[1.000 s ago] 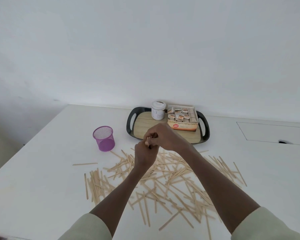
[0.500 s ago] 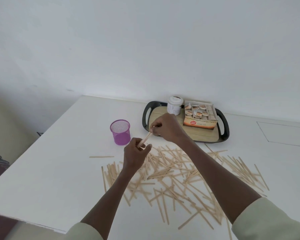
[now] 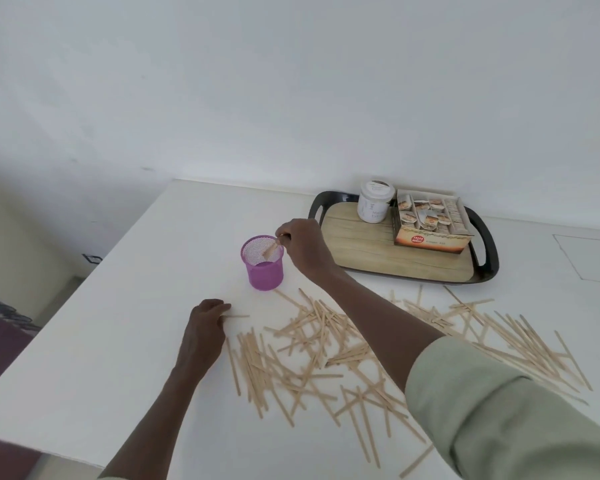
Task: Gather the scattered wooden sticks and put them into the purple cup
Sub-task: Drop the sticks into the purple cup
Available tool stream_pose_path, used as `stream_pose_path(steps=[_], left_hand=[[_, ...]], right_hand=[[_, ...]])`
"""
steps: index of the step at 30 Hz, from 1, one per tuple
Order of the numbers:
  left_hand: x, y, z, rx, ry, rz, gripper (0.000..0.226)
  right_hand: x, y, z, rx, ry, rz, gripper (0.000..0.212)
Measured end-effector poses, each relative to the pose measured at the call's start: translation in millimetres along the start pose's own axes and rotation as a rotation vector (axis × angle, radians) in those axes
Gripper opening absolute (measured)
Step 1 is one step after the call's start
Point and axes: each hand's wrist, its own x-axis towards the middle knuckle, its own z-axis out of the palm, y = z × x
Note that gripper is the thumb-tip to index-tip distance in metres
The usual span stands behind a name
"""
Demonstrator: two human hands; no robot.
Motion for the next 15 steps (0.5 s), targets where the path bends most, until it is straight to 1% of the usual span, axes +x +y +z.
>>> stream_pose_path(steps=[4, 7, 9, 12, 15], left_hand=[[-1.1, -4.6, -5.0, 0.061, 0.002, 0.028, 0.020], [-4.4, -1.0, -9.4, 0.129, 0.002, 0.002, 0.017], [-7.5, 2.5, -11.8, 0.168, 0.009, -0.017, 0.017], [-14.4, 7.6, -13.4, 0.208, 0.018, -0.081, 0.018], [-26.9, 15.5, -12.7, 0.172, 0.029, -0.185, 0.019]], right_hand=[[5.7, 8.9, 19.1, -0.100, -0.082, -0.006, 0.023], [7.0, 13.4, 23.5, -0.155, -0.135, -0.034, 0.021], [7.2, 15.6, 23.3, -0.159, -0.162, -0.037, 0.024], [6.9, 17.0, 18.7, -0.137, -0.185, -0.024, 0.030], [3.1, 20.2, 9.0, -0.065, -0.130, -0.021, 0.030]])
